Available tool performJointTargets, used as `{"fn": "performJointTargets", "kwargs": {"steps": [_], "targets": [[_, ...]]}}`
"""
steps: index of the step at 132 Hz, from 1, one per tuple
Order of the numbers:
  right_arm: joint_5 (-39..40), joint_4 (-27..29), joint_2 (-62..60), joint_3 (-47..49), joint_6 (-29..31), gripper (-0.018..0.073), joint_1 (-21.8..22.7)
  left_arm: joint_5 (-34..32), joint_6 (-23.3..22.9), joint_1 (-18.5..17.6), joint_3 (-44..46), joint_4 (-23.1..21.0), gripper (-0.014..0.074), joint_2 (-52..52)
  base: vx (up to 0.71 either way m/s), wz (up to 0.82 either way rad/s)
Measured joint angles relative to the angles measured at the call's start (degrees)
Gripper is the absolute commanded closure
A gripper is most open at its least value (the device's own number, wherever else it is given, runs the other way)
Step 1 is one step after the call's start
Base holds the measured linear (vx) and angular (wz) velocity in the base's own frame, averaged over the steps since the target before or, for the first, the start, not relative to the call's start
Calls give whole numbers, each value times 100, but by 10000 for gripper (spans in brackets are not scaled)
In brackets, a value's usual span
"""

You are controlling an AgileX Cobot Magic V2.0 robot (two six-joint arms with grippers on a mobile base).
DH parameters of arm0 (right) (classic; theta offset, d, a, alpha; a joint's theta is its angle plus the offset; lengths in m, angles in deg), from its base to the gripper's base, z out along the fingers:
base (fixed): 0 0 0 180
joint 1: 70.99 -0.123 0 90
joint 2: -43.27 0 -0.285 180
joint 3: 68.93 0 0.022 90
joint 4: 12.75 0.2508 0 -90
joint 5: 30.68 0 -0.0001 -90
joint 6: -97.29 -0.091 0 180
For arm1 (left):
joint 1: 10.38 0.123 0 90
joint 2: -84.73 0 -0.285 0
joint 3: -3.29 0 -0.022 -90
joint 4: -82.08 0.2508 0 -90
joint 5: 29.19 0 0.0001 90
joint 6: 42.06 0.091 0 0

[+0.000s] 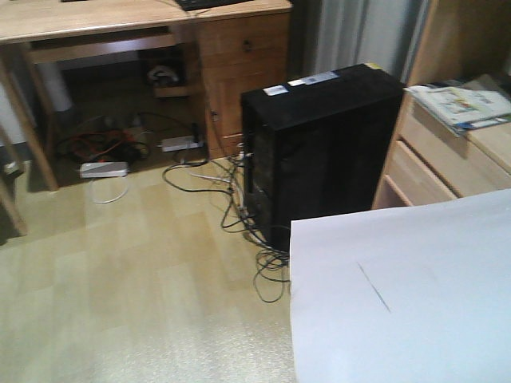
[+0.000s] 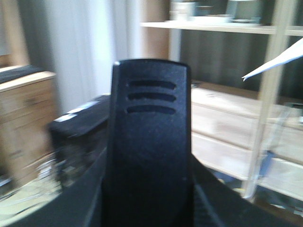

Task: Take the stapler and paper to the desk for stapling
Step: 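Turn the base toward the wooden desk with the monitor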

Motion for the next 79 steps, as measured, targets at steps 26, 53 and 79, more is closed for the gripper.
{"fn": "performJointTargets", "kwargs": {"steps": [26,53,79], "targets": [[0,0,0,0,0,565,0,0,0,0,0,0,603,0,-2,39],[6,0,0,0,0,565,0,0,0,0,0,0,603,0,3,28],[35,0,0,0,0,565,0,0,0,0,0,0,603,0,7,22]]}}
